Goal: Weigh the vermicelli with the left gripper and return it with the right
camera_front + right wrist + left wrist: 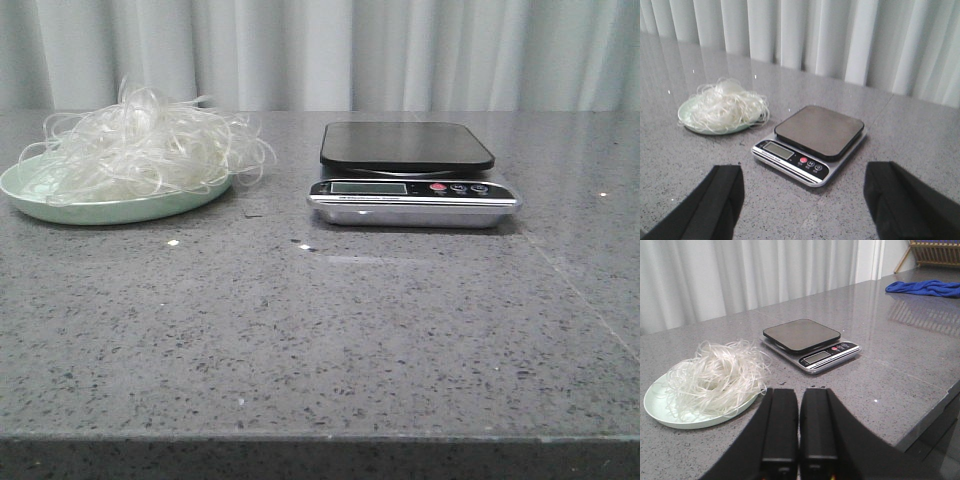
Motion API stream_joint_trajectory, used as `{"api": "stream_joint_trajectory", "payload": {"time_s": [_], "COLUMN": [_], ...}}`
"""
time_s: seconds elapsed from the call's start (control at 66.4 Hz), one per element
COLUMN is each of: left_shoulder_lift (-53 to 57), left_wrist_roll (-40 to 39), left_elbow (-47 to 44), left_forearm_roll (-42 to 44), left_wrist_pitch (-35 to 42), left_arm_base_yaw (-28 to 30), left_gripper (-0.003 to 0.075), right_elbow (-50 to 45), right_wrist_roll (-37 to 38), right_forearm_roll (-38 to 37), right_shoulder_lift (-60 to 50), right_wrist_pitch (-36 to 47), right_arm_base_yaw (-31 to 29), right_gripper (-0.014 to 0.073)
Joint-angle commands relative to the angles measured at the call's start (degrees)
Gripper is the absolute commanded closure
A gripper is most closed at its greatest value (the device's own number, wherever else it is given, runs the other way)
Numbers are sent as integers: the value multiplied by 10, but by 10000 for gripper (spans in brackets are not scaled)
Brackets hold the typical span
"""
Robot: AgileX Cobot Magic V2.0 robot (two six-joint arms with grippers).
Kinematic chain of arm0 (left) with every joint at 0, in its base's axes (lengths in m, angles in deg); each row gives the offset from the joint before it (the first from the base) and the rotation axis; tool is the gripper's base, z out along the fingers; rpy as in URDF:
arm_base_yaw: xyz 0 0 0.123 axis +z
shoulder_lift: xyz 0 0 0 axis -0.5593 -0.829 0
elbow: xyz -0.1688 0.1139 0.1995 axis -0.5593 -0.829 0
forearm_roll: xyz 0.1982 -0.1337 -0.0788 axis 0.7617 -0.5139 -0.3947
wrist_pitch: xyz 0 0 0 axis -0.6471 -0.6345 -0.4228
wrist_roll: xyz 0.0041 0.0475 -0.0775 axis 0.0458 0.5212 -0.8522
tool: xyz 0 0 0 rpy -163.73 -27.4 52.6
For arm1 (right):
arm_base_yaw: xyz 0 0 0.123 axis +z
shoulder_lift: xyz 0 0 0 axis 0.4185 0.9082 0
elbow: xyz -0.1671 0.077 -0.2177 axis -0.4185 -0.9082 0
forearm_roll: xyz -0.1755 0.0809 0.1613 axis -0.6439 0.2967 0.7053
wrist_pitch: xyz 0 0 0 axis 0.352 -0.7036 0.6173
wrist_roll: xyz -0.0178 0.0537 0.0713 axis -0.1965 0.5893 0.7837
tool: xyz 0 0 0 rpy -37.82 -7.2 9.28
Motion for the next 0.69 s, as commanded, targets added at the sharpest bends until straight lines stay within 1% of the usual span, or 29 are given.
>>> {"api": "stream_joint_trajectory", "payload": {"time_s": [0.0, 0.03, 0.09, 0.136, 0.151, 0.166, 0.181, 0.211, 0.226, 0.241, 0.301, 0.678], "left_shoulder_lift": [-7, -7, -7, -7, -7, -7, -7, -7, -7, -7, -7, -7], "left_wrist_roll": [-5, -5, -5, -5, -5, -5, -5, -5, -5, -5, -5, -5], "left_elbow": [14, 14, 14, 14, 14, 14, 14, 14, 14, 14, 14, 14], "left_forearm_roll": [-5, -5, -5, -5, -5, -5, -5, -5, -5, -5, -5, -5], "left_wrist_pitch": [44, 44, 44, 44, 44, 44, 44, 44, 44, 44, 44, 44], "left_arm_base_yaw": [2, 2, 2, 2, 2, 2, 2, 2, 2, 2, 2, 2], "left_gripper": [592, 592, 592, 592, 592, 592, 592, 592, 592, 592, 592, 592], "right_elbow": [-12, -15, -20, -20, -20, -20, -20, -20, -20, -20, -20, -20], "right_wrist_roll": [-5, -5, -5, -5, -5, -5, -5, -5, -5, -5, -5, -5], "right_forearm_roll": [-9, -9, -9, -9, -9, -9, -9, -9, -9, -9, -9, -9], "right_shoulder_lift": [-32, -41, -45, -45, -45, -45, -45, -45, -45, -45, -45, -45], "right_wrist_pitch": [61, 61, 60, 58, 57, 56, 56, 56, 57, 58, 60, 59], "right_arm_base_yaw": [-4, -4, -4, -4, -4, -4, -4, -4, -4, -4, -4, -4], "right_gripper": [-3, 7, 85, 205, 270, 318, 391, 476, 466, 439, 407, 405]}}
